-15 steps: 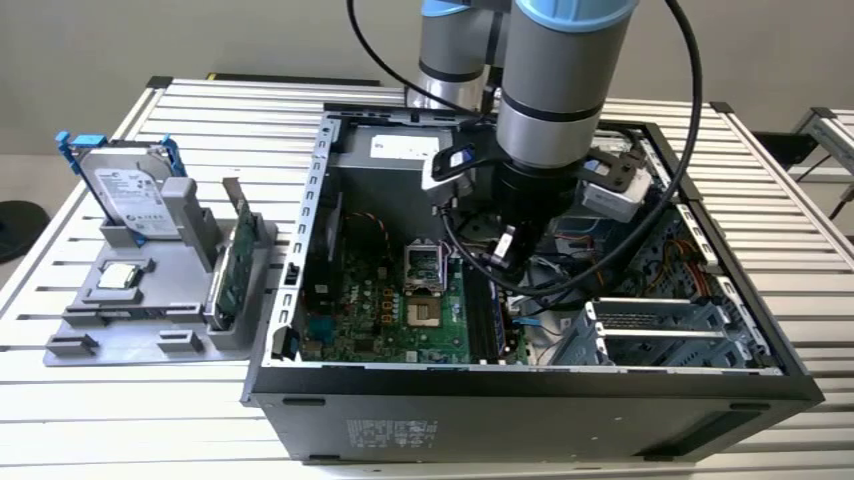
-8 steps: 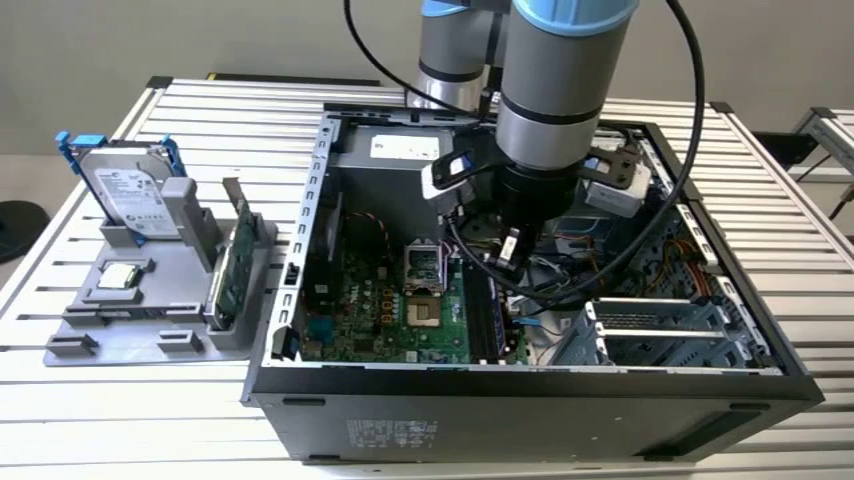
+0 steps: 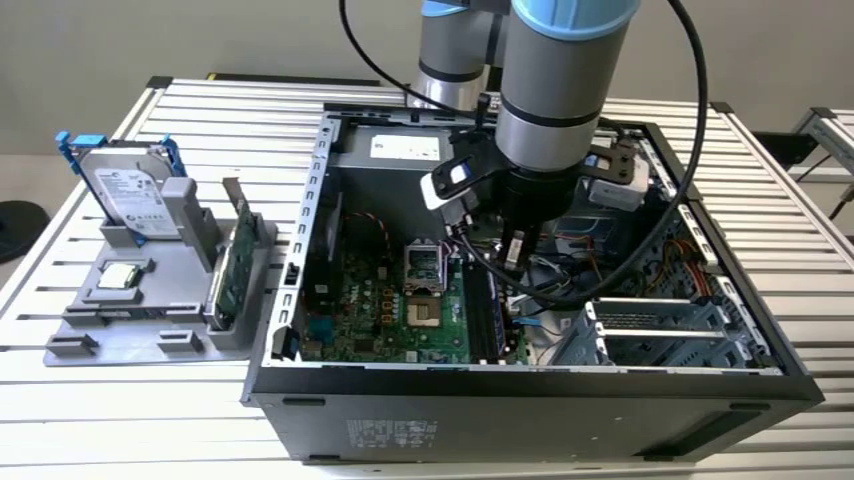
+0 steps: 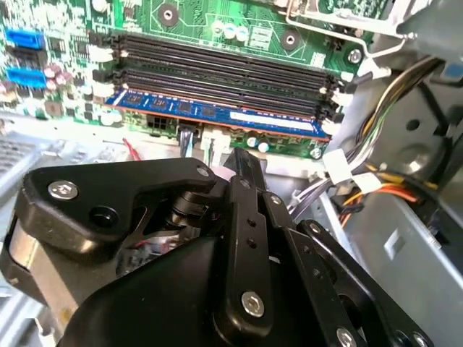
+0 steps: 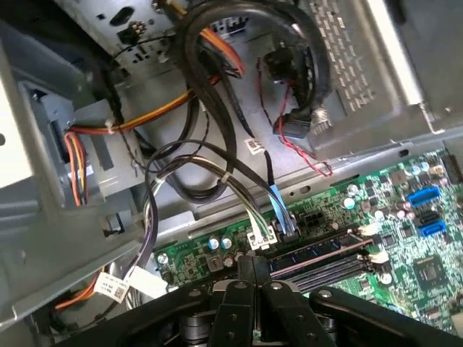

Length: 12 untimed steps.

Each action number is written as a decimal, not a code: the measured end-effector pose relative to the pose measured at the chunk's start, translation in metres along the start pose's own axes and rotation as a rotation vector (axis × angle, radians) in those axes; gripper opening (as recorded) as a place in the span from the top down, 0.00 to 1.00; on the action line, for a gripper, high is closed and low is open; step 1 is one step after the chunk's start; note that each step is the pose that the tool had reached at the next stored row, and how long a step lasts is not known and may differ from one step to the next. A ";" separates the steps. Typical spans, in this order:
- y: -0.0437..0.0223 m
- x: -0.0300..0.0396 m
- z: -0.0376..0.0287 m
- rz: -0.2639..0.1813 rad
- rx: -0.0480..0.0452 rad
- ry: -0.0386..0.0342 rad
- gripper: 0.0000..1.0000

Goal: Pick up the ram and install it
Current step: 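Press down the ram until it locks into place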

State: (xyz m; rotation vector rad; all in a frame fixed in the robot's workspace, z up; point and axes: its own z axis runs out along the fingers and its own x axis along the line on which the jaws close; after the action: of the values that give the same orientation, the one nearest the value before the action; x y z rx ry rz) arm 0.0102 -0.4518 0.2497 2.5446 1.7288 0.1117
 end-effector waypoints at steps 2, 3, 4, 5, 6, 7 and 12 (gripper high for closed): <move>0.0000 0.0000 0.0002 -0.026 0.0025 0.0017 1.00; 0.0000 0.0000 0.0003 -0.040 0.0048 0.0021 1.00; 0.0000 0.0000 0.0004 -0.052 0.0084 0.0021 1.00; 0.0000 0.0000 0.0005 -0.063 0.0126 0.0017 1.00; 0.0000 0.0000 0.0006 -0.074 0.0171 0.0010 1.00; -0.0001 0.0000 0.0007 -0.085 0.0224 0.0001 1.00; -0.0003 -0.0001 0.0027 -0.167 0.0315 0.0037 1.00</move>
State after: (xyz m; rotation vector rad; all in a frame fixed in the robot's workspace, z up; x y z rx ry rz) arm 0.0102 -0.4518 0.2470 2.4092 1.9501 0.0812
